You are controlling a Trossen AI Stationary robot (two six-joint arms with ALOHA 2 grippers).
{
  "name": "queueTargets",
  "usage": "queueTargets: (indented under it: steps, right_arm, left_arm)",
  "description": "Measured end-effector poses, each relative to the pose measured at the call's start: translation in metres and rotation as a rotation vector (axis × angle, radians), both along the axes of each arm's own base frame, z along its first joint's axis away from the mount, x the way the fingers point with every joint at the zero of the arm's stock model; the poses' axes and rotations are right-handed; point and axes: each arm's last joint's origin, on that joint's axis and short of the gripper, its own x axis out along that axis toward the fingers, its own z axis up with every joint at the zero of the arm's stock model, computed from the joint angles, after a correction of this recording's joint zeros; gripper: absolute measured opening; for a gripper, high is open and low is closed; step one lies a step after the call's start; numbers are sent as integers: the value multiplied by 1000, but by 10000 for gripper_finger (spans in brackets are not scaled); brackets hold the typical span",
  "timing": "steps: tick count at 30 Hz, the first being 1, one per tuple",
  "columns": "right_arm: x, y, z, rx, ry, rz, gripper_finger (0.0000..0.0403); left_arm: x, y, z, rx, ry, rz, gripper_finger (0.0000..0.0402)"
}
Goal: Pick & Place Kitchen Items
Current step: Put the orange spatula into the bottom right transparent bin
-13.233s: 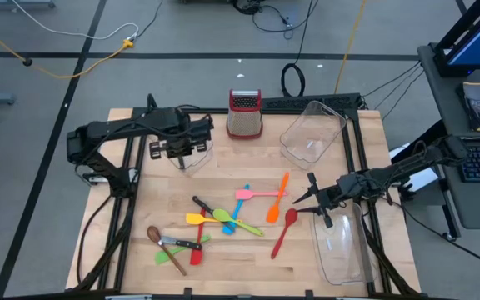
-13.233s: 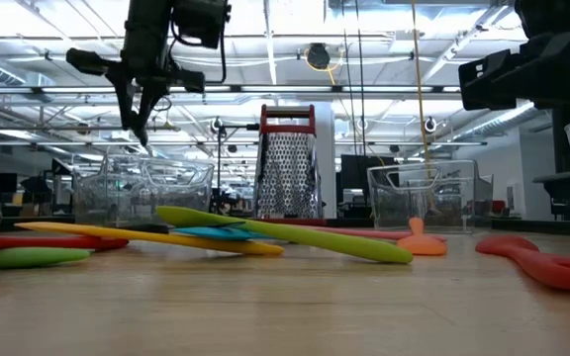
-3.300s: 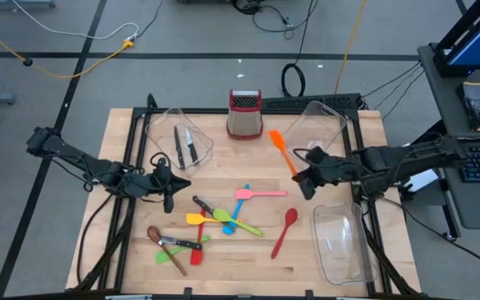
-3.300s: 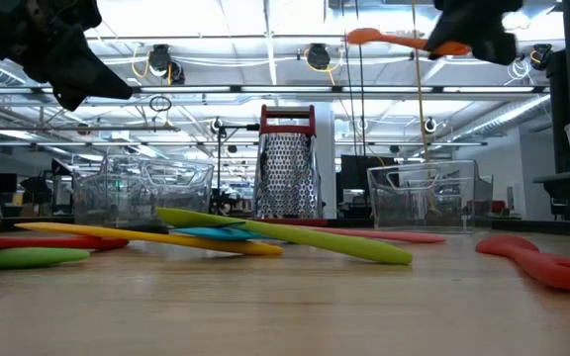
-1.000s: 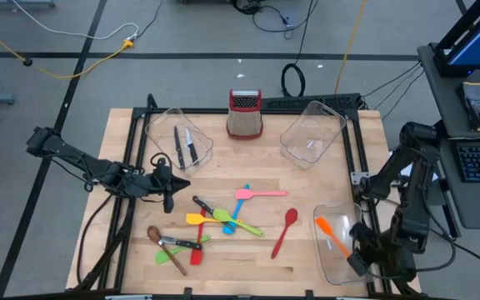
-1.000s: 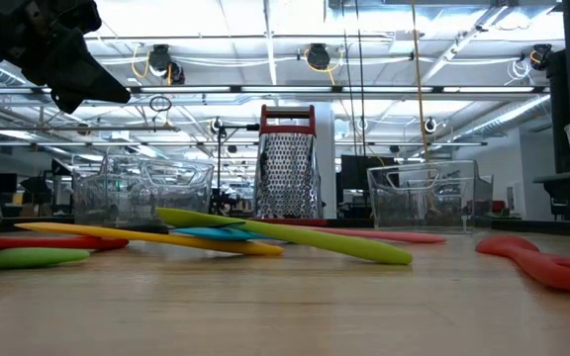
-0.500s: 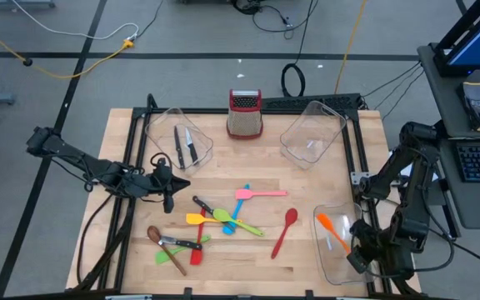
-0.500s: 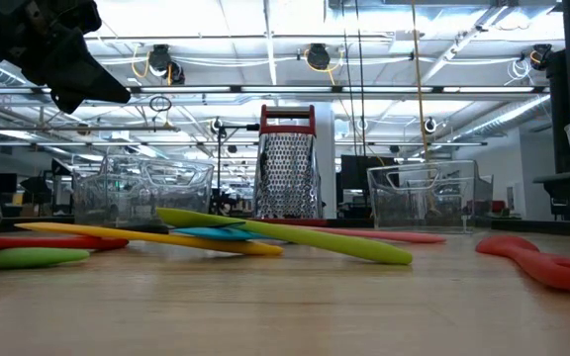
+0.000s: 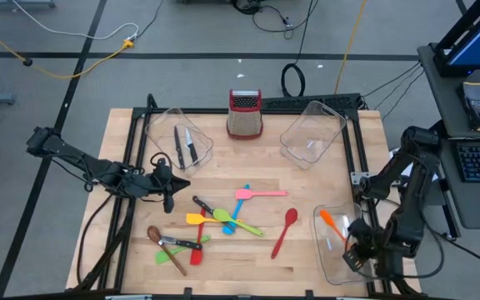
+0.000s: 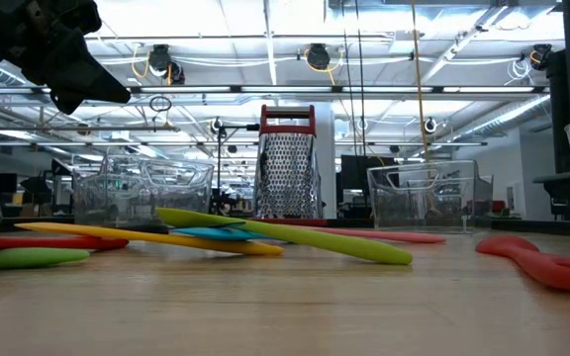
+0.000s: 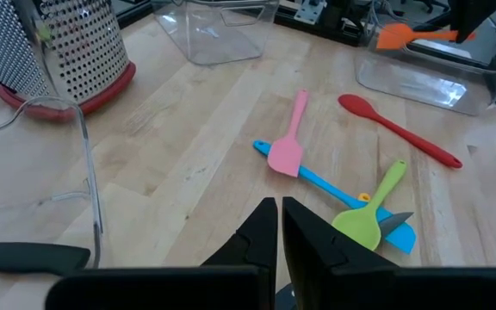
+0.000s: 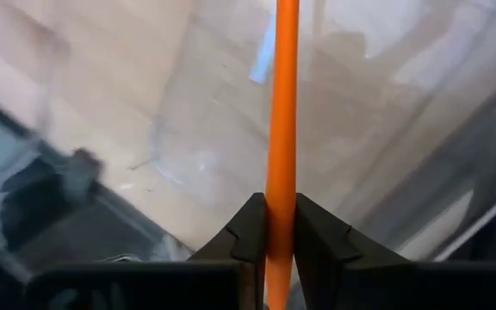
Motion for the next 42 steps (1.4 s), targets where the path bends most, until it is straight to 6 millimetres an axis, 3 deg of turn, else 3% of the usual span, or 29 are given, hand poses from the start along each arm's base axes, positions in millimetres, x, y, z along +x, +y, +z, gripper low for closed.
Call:
queueTargets:
  steps: [12,29,36,42]
  right_arm:
    - [14,6,-13,-15,63,-44,38]
    - [19,12,-22,-1,128,-29,41]
    - [18,5,-49,43,114,-18,42]
    - [20,2,-50,38,109,-21,42]
  left_arm:
    - [0,0,0,3,0,-1,24]
    - [0,0,0,3,0,0,24]
    - [0,0,0,2,0,0,24]
    - [0,0,0,0,0,0,24]
